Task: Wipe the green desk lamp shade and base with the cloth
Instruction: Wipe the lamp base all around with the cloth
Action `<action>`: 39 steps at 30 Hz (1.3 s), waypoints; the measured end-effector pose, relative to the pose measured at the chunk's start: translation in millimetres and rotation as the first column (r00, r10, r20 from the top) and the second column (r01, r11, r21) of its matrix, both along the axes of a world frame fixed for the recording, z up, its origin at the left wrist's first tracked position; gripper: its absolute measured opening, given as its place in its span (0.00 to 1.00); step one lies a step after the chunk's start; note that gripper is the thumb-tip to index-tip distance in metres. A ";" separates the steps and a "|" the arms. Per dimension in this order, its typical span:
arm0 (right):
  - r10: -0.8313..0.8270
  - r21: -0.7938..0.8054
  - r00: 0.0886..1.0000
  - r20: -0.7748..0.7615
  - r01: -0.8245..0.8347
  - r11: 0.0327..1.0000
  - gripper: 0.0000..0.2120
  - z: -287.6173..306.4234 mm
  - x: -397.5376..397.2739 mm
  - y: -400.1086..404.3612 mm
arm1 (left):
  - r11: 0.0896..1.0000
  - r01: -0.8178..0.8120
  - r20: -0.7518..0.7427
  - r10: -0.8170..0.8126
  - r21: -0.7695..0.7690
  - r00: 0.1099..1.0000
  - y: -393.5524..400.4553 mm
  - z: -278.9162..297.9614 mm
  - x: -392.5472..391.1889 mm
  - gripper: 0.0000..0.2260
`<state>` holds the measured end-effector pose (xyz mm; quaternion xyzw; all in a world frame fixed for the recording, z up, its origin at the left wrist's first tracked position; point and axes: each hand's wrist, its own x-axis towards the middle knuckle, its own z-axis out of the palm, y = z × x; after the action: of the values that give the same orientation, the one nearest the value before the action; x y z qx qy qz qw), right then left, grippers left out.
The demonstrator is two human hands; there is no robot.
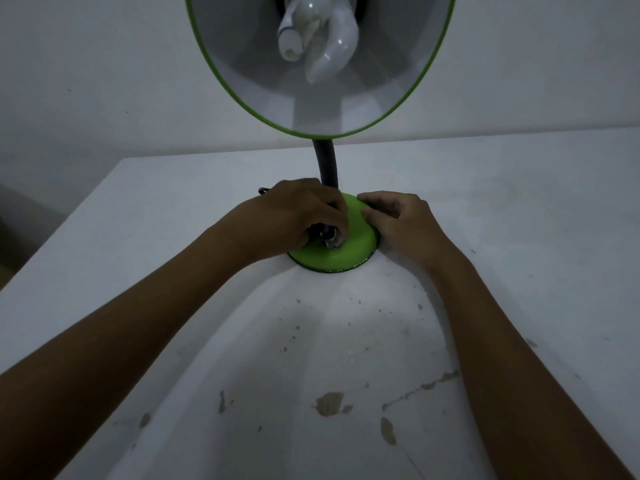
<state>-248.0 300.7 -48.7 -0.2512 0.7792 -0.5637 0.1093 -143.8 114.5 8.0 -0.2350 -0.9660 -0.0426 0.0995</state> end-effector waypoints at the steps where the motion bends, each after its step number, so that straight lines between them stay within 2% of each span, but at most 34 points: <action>1: 0.001 0.000 1.000 0.000 -0.001 1.000 0.13 0.2 0.1 -0.3 | 1.000 0.009 -0.017 -0.010 -0.018 1.000 -2.0 -0.1 -0.8 0.20; 6: -0.005 0.000 1.000 -0.008 0.005 1.000 0.13 -0.2 1.1 -0.1 | 0.998 0.041 -0.051 -0.044 -0.053 0.998 -4.8 0.7 -6.6 0.18; 13: -0.003 0.004 1.000 -0.011 0.003 1.000 0.14 -0.9 1.0 -0.4 | 0.997 -0.076 -0.052 0.075 -0.020 0.996 -9.8 1.1 -15.4 0.18; 18: -0.007 0.006 1.000 -0.006 0.007 1.000 0.13 -1.5 -0.8 -0.6 | 0.999 0.029 -0.022 -0.029 0.033 0.999 0.6 -4.5 2.4 0.17; 22: -0.003 0.012 1.000 -0.012 0.003 1.000 0.14 -1.8 -0.3 -0.2 | 0.996 -0.078 -0.016 0.079 0.043 0.997 -9.6 -4.3 -4.3 0.22; 28: -0.003 0.011 1.000 -0.009 0.003 1.000 0.14 -2.4 -0.8 0.0 | 0.953 -0.270 0.047 0.266 0.135 0.963 -8.2 -12.9 1.3 0.24; 36: -0.004 0.008 1.000 -0.003 0.004 1.000 0.14 -2.1 0.4 0.3 | 0.932 -0.328 0.048 0.324 0.157 0.945 -17.0 -13.3 23.0 0.25; 39: -0.006 0.014 1.000 -0.011 0.006 1.000 0.14 -2.0 0.5 0.0 | 0.921 -0.353 0.090 0.342 0.164 0.935 -13.9 -15.4 31.5 0.21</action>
<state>-247.5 300.7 -50.7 -0.2513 0.7846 -0.5570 0.1052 -112.3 100.6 -7.4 -0.0486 -0.9872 -0.1171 0.0972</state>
